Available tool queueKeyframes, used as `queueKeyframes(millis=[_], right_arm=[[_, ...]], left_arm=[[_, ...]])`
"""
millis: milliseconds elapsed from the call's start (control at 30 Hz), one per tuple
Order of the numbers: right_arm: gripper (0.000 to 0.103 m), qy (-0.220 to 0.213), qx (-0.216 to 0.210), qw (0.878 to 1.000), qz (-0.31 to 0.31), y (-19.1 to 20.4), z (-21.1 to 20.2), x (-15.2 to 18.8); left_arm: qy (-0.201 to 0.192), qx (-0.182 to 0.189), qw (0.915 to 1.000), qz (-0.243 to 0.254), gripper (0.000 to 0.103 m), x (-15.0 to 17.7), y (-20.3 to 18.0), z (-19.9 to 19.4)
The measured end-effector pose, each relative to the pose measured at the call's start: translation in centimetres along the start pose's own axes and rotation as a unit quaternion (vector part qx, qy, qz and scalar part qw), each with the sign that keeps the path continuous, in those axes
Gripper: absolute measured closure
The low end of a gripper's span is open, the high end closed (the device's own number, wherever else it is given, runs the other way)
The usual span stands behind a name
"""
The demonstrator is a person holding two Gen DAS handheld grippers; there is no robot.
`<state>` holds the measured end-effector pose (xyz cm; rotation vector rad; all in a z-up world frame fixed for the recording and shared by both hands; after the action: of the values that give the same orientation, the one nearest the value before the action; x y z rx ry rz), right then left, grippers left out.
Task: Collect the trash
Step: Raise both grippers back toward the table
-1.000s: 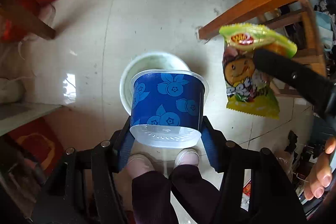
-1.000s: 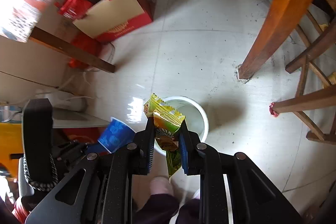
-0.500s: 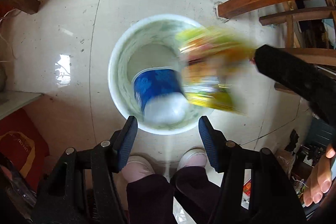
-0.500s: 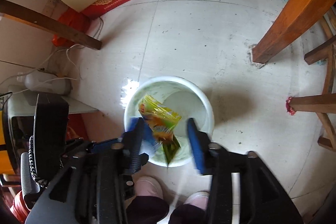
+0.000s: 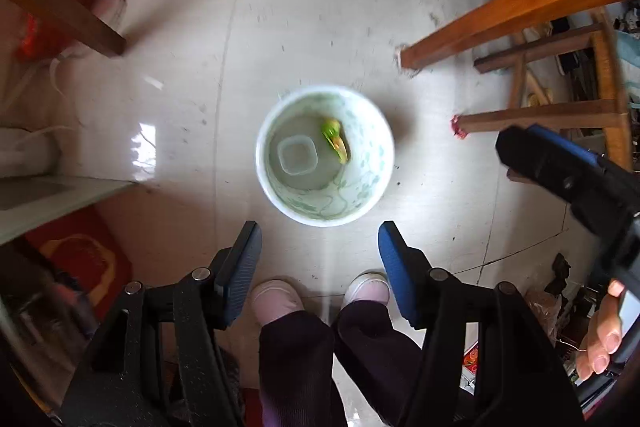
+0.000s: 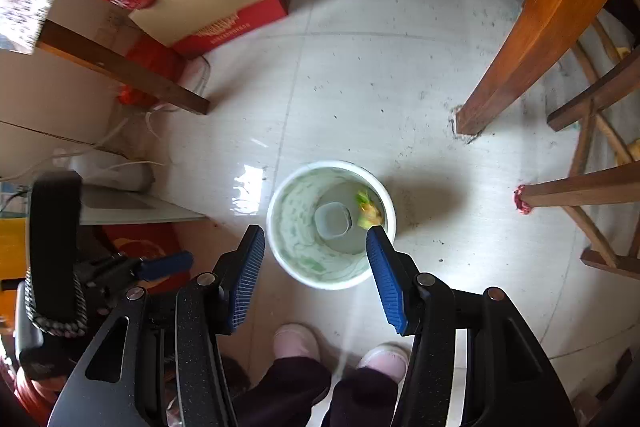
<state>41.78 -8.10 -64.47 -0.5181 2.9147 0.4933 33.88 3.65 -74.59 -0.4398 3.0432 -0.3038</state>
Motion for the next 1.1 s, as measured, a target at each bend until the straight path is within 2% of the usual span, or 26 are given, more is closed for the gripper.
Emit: queueKeyframes(millis=[267, 633, 900, 1100], right_arm=[[0.054, -0.033, -0.009, 0.999, -0.019, 4.5, -11.2, -2.3], [0.054, -0.114, 0.002, 0.992, -0.055, 11.3, -27.2, -4.0], [0.054, -0.179, 0.014, 0.983, -0.049, 14.5, -36.3, -3.6], [0.054, -0.237, 0.031, 0.970, -0.050, 16.0, -42.7, -3.5]], left_arm=[[-0.058, -0.016, 0.9982, 0.005, 0.044, -1.6, -1.3, -14.8], [-0.161, 0.006, 0.9869, 0.011, 0.044, -2.3, -4.4, -35.4], [-0.229, 0.020, 0.9727, 0.028, 0.044, -0.5, -5.4, -46.6], [-0.274, 0.017, 0.9601, 0.054, 0.044, 0.9, -6.0, -53.0]])
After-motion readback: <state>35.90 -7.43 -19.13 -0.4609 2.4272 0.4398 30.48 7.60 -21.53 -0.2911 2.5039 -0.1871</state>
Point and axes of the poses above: each gripper's, at about its wrist camera, not at the fingertips, and z roughly the way its jaws point, y to its left, x to its underside, the point moved 5 cm from there along z, roughly the way its jaws point, and after that the axes turned 5 degrees about -y, right-handed, at the moved point
